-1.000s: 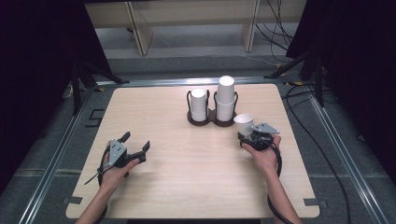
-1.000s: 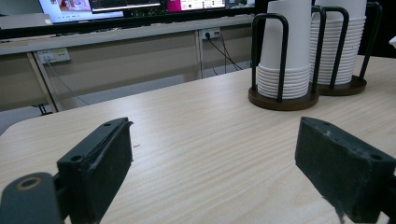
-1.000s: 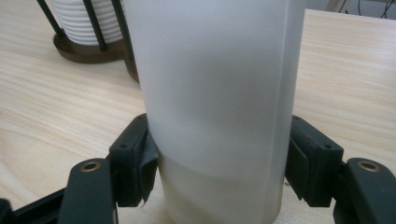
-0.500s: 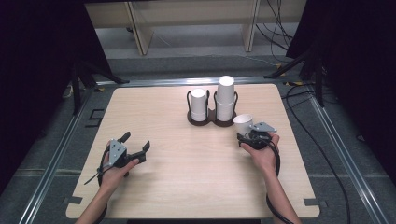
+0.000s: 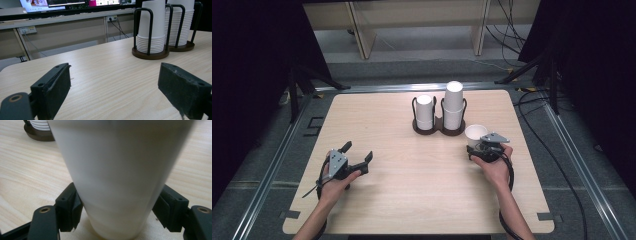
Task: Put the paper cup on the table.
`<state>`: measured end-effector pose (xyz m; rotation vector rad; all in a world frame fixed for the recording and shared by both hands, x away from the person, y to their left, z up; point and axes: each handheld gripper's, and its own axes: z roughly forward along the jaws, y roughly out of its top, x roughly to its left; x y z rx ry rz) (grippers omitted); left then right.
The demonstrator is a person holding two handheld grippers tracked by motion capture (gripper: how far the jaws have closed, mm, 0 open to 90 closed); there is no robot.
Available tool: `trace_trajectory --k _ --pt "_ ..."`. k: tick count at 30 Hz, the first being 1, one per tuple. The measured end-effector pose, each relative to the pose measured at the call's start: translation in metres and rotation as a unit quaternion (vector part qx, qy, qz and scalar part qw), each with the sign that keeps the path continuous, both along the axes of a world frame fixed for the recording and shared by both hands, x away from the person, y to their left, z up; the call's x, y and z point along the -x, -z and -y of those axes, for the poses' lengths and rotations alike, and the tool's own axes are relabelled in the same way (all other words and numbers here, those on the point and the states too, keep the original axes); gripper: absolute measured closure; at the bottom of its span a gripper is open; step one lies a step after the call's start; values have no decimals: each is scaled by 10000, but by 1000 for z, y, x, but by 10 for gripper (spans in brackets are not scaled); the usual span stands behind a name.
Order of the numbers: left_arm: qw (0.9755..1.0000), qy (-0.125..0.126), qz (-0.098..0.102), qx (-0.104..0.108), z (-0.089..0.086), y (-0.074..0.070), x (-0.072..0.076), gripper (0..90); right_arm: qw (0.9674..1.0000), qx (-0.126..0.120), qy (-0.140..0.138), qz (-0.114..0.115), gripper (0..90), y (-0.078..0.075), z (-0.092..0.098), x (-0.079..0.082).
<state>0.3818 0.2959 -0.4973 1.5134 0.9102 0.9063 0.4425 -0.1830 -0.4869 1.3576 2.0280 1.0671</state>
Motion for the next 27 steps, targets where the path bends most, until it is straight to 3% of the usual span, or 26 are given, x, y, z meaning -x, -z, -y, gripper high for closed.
trace_trajectory --k 4,6,7,10,12,15,16,19,21,23,24,25,26,27 --pt "10000 10 14 29 1 1 0 108 9998 -52 207 27 275 3 -2 2" --pt "10000 11 6 19 1 1 0 108 9999 -48 150 -67 244 0 1 4" --pt "10000 26 34 30 1 1 -1 108 9999 40 102 57 227 1 2 2" --pt "9999 56 80 50 2 2 -2 107 9999 -136 94 -25 177 0 1 3" --pt "10000 26 -2 -3 1 2 0 107 9997 -102 214 7 154 0 0 4" --pt "9999 57 75 46 2 3 -2 107 9999 -28 117 38 149 -3 3 7" --pt "10000 21 -4 -4 1 2 0 106 10000 -49 54 -21 149 -3 3 7" --pt "10000 24 12 -40 0 2 -1 106 9996 -154 212 46 148 -4 3 14" --pt "9999 60 103 19 1 3 -2 106 9999 -52 127 88 147 -6 6 16" --pt "10000 15 -9 -65 0 1 0 106 9993 -184 323 38 148 -8 6 23" --pt "10000 23 17 -49 0 2 0 106 9996 -140 194 172 147 -7 9 22" --pt "10000 21 15 -57 0 2 0 106 9992 -227 296 115 147 -9 8 26" --pt "10000 26 -14 -84 0 1 0 106 9996 -150 142 173 147 -9 11 25" --pt "10000 26 -15 -86 0 1 0 106 9997 -108 189 145 147 -10 12 28"
